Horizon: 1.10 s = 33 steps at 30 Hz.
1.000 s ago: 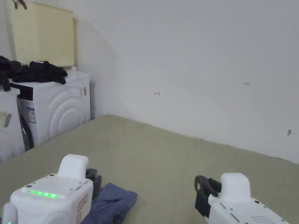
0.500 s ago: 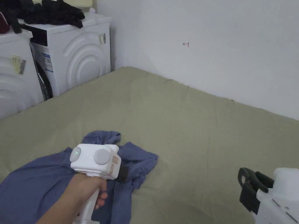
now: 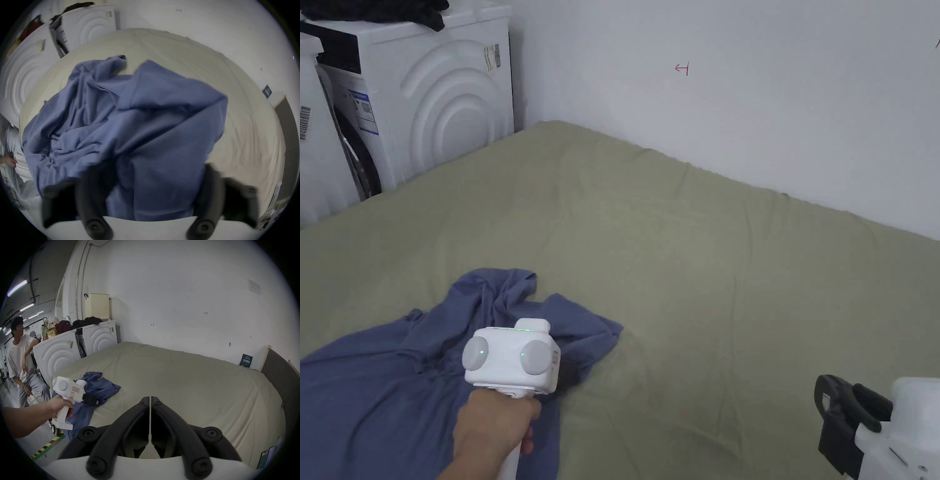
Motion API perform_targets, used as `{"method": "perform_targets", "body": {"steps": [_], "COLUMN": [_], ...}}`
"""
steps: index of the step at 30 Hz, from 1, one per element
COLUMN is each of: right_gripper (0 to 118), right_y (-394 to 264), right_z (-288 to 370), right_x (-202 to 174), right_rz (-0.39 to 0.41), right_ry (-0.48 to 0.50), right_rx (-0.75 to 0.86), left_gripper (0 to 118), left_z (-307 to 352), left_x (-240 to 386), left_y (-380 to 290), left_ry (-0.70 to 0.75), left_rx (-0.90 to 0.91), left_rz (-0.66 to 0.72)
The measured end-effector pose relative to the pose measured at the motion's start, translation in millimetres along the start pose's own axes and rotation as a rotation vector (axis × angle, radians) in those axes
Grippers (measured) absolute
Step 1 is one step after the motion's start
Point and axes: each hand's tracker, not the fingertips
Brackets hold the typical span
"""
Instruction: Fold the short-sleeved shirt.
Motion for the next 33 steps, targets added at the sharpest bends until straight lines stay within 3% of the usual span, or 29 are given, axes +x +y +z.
{"method": "perform_targets", "body": {"steps": [1, 2, 6, 8, 11, 13, 15, 21, 28, 31, 33], "right_gripper": [3, 3, 3, 3, 3, 3, 3, 4, 4, 4, 4], "right_y": [-0.7, -1.4, -4.5, -6.4, -7.3, -9.0, -10.8, -15.8, -40.9, -56.9, -68.5], "right_z": [-0.8, -0.9, 5.6, 11.8, 22.7, 34.3, 49.1, 108.0, 170.3, 188.0, 195.6], "right_x": [0.9, 2.7, 7.3, 15.4, 35.3, 50.4, 67.6, 124.0, 196.2, 222.4, 237.3], "right_rz": [-0.004, -0.013, -0.039, -0.031, -0.056, -0.073, -0.085, -0.110, -0.165, -0.198, -0.217], "right_ry": [-0.007, -0.005, 0.008, -0.006, -0.036, -0.066, -0.100, -0.217, -0.367, -0.424, -0.437], "right_rx": [0.001, 0.003, 0.012, 0.017, 0.030, 0.042, 0.055, 0.095, 0.102, 0.083, 0.067], "left_gripper": [12, 12, 12, 12, 12, 11, 11, 11, 11, 11, 11], "left_z": [1.9, 4.6, 6.7, 13.2, 23.2, 30.1, 45.8, 92.0, 135.9, 111.4, 77.0], "left_x": [0.4, -8.2, -13.5, -1.4, 25.5, 44.4, 83.1, 249.9, 452.3, 518.2, 549.5], "left_y": [1.6, -2.5, -5.5, -9.9, -11.8, -5.9, 3.0, 13.0, -43.7, -95.6, -133.7], "left_ry": [-0.012, 0.069, -0.042, -0.180, -0.172, -0.308, -0.415, -0.610, -0.877, -0.873, -0.768], "left_rx": [0.018, 0.006, 0.035, 0.090, 0.129, 0.171, 0.185, 0.247, 0.162, 0.040, -0.053], "left_rz": [-0.041, -0.080, -0.024, -0.049, -0.077, 0.005, 0.011, -0.163, -0.387, -0.447, -0.521]}}
